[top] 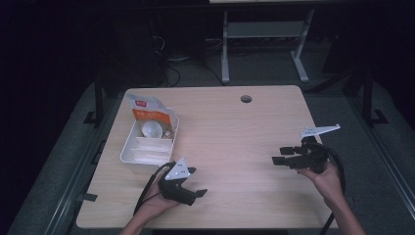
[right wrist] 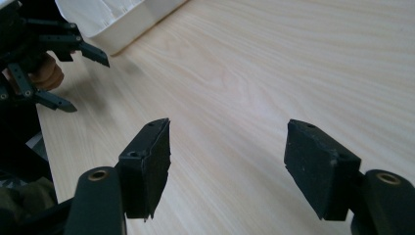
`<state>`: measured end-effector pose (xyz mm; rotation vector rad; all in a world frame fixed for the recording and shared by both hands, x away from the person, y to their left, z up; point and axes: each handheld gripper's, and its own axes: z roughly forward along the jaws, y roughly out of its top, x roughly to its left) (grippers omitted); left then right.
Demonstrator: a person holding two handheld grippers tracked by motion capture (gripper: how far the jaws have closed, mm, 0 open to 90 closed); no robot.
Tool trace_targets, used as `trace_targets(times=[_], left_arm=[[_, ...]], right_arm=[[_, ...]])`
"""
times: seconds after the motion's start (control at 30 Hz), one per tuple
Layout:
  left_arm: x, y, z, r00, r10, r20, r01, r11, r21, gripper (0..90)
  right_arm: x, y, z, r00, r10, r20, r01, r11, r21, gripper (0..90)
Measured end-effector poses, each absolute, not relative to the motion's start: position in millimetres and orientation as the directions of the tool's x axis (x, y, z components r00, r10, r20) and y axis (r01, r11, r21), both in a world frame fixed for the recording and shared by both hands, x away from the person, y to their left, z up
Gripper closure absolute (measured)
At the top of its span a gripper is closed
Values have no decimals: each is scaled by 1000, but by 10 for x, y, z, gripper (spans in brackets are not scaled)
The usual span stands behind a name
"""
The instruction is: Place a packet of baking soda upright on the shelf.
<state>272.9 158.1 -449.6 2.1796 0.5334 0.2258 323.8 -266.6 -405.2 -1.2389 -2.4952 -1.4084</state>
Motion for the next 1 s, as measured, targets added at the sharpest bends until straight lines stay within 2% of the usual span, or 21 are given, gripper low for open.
trace_targets(times=[0.5,0.7,1.0], left_arm=[[2744,1596,-4499,890,455,-26,298,-538,788,166],[2735,1591,-4501,890,456,-24,298,-541,786,167],[2731,1566,-4508,893,449,-16,292,-552,781,166]], right_arm=[[2941,-2792,-4321,-661,644,386,663,260,702,320],[2774,-2733,-4486,-661,660,357,648,263,715,312],[2706,-2620,-4477,-688,665,291,610,311,729,297]])
